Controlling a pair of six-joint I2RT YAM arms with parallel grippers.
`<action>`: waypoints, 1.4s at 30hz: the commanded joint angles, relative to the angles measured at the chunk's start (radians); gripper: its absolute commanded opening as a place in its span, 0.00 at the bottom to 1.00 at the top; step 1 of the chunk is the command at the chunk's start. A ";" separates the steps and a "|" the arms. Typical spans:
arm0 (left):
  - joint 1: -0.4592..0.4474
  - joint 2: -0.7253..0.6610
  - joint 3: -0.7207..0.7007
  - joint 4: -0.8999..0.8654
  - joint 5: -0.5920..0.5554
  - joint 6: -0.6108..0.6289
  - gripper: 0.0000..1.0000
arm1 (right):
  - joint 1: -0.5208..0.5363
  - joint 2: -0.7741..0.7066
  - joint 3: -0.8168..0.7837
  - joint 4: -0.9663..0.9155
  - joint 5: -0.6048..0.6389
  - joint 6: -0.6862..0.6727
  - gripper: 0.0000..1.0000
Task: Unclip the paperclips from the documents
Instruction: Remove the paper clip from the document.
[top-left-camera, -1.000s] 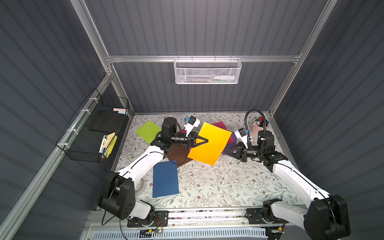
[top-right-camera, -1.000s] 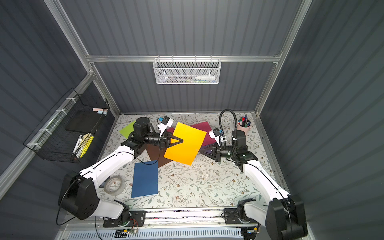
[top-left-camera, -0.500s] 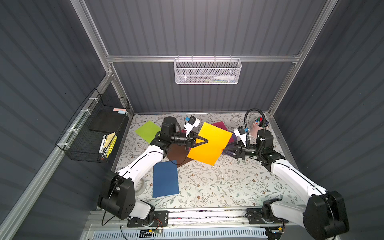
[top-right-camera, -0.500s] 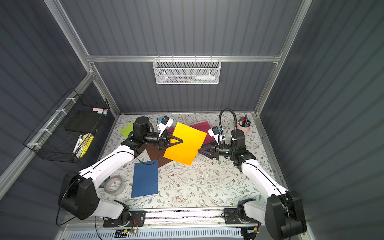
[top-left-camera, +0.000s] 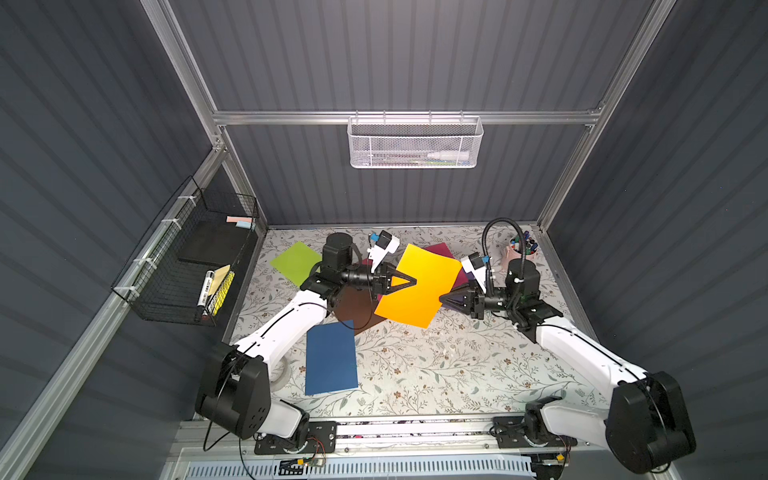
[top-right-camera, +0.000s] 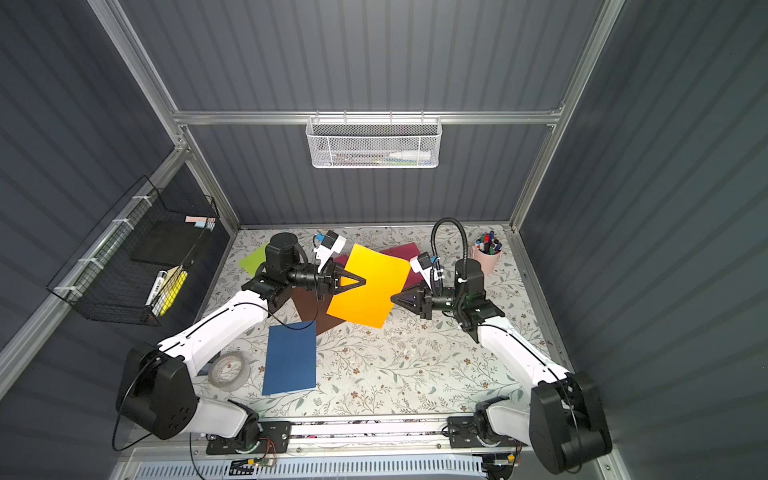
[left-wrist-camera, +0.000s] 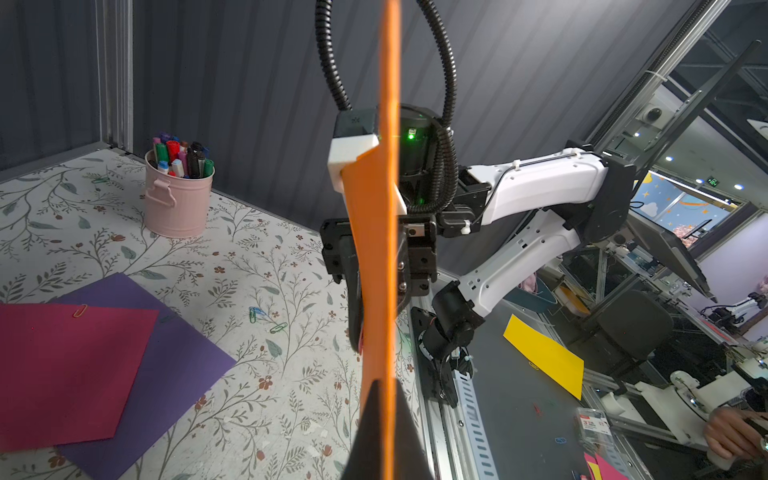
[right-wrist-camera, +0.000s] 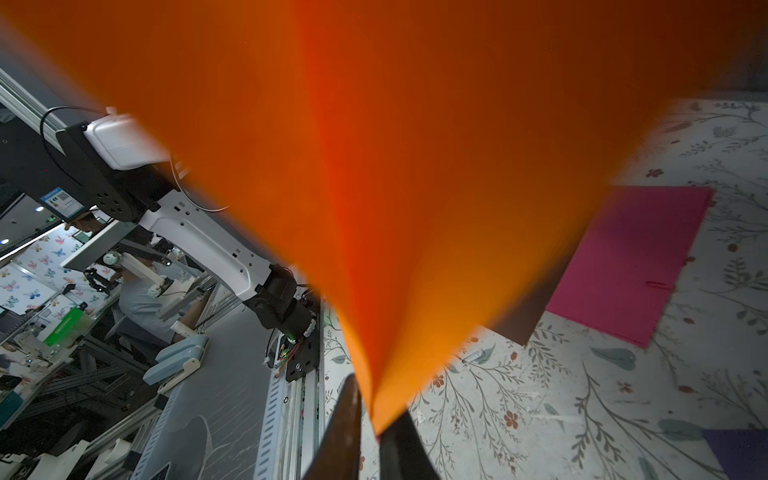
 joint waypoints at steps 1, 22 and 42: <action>0.005 -0.008 0.021 -0.002 0.001 0.001 0.00 | -0.001 -0.046 -0.024 0.006 0.039 -0.011 0.12; 0.011 -0.007 0.029 0.017 -0.003 -0.022 0.00 | -0.001 -0.053 -0.051 0.012 0.028 0.014 0.03; 0.034 0.011 0.079 -0.115 -0.051 0.073 0.00 | -0.025 -0.093 -0.039 -0.141 0.050 -0.084 0.03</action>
